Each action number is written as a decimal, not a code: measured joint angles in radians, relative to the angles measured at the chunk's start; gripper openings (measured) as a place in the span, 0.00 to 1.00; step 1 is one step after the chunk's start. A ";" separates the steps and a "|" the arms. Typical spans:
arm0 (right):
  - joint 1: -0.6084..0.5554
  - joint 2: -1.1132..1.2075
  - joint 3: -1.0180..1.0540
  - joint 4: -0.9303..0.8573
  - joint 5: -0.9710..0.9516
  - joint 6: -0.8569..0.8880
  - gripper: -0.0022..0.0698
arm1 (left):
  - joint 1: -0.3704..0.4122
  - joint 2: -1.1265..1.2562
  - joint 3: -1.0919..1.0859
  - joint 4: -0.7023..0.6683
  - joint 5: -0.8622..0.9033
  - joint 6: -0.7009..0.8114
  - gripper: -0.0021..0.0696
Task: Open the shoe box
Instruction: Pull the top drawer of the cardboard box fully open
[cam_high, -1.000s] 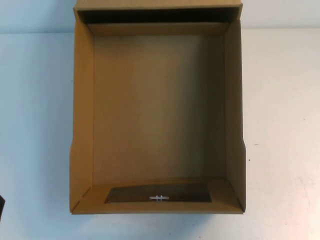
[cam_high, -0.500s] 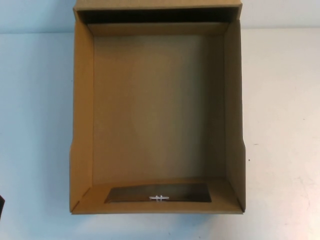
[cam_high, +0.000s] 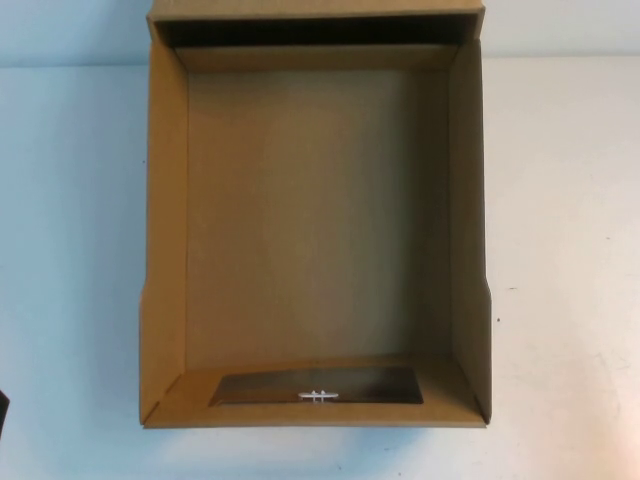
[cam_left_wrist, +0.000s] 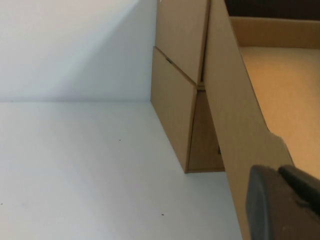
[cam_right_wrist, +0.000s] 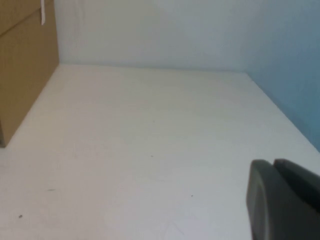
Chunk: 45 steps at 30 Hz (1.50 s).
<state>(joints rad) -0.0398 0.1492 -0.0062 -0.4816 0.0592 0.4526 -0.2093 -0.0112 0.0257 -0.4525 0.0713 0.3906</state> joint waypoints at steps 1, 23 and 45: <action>0.000 -0.034 0.012 0.002 0.000 0.000 0.01 | 0.000 0.000 0.000 0.000 0.000 0.000 0.02; 0.000 -0.157 0.030 0.532 0.147 -0.453 0.01 | 0.000 0.000 0.000 0.000 0.000 0.000 0.02; 0.000 -0.157 0.030 0.625 0.294 -0.528 0.01 | 0.000 0.000 0.000 -0.002 0.000 0.000 0.02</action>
<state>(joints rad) -0.0398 -0.0074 0.0236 0.1435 0.3533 -0.0758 -0.2093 -0.0112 0.0257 -0.4543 0.0713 0.3906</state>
